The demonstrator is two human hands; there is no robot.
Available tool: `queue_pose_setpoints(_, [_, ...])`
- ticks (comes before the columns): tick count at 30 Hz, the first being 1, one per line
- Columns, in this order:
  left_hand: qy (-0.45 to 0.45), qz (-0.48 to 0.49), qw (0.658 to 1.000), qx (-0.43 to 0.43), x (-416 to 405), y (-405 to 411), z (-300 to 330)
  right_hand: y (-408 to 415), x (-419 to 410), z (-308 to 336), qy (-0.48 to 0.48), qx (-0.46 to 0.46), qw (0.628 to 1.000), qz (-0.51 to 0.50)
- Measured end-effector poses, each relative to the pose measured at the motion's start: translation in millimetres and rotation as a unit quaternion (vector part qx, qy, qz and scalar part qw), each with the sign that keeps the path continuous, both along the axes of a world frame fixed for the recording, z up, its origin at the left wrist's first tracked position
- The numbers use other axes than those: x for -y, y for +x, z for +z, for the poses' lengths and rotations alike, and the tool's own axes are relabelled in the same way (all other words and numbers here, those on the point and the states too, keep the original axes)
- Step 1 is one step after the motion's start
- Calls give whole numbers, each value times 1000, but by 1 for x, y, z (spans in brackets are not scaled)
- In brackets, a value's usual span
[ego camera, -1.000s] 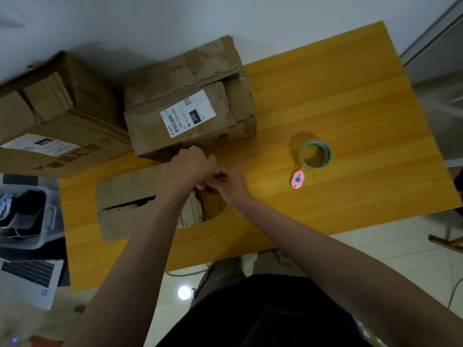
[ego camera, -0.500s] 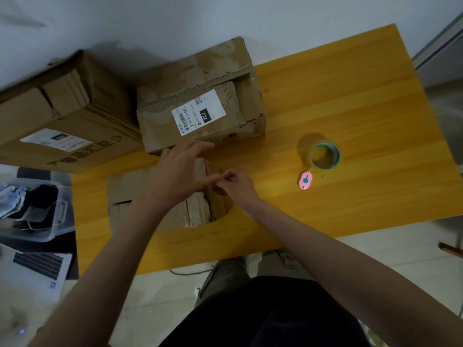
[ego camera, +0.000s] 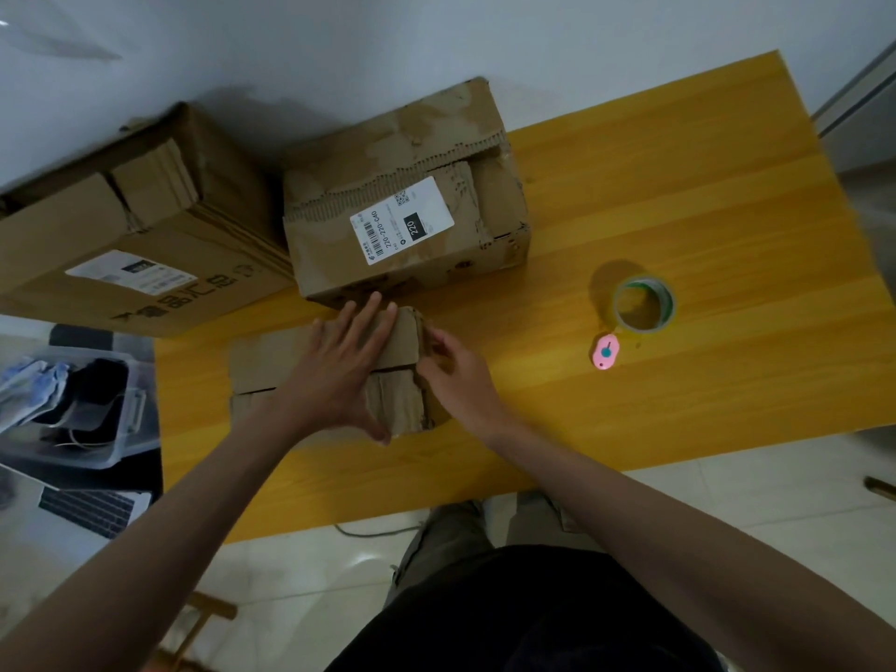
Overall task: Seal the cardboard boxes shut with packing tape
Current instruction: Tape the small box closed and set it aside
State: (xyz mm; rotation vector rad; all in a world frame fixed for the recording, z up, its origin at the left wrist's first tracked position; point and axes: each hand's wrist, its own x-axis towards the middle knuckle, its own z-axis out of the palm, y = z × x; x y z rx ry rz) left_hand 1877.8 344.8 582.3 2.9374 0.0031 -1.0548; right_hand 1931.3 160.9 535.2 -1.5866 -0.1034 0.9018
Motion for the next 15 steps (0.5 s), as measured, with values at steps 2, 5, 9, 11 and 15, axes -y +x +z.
queue_pose_setpoints(2, [1,-5,1000,-2,0,1,-2,-13,0,-1,37,-7,999,25])
queue_pose_setpoints(5, [7,-11,1000,-1,-2,2,-2,-16,-8,5,40,-47,998,15])
queue_pose_setpoints(9, [-5,-11,1000,6,-4,3,-4,-17,-33,10,9,-118,992,-38])
queue_pose_setpoints(11, [-11,-11,1000,7,-5,1,-6,-18,-35,2,34,-207,973,-93])
queue_pose_setpoints(15, [-20,-10,1000,11,-6,0,-8,-7,-33,-24,27,-292,949,-116])
